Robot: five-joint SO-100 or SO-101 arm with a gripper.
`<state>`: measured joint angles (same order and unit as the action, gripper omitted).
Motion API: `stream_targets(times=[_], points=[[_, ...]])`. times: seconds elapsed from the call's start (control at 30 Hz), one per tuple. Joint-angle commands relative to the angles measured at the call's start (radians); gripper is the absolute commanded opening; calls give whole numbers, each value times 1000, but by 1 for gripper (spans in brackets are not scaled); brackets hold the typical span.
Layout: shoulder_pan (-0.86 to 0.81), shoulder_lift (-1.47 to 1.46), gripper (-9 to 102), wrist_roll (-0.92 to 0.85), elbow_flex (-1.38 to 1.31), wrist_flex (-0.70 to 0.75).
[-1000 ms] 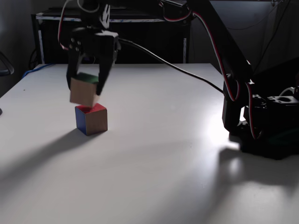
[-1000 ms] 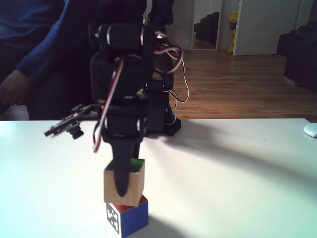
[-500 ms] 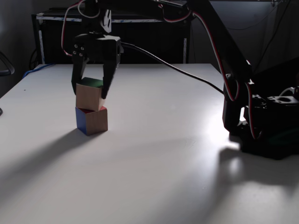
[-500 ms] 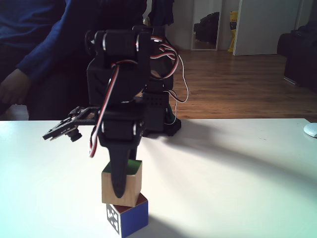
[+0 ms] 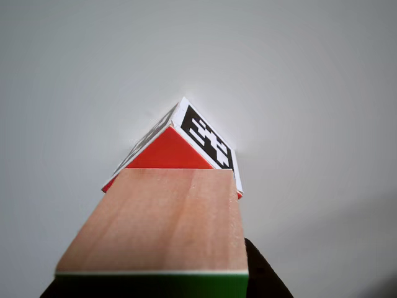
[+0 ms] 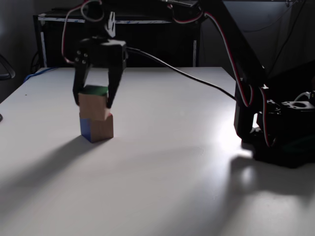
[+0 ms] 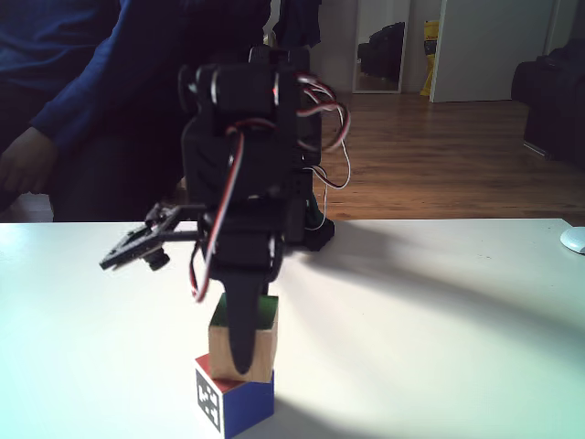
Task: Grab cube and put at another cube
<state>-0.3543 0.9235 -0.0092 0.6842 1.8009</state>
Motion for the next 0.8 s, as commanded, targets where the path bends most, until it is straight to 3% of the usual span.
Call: stream_targets(times=[0.0,0.77], points=[[9,67,33,9,-3,6],[25,232,44,37,58,6]])
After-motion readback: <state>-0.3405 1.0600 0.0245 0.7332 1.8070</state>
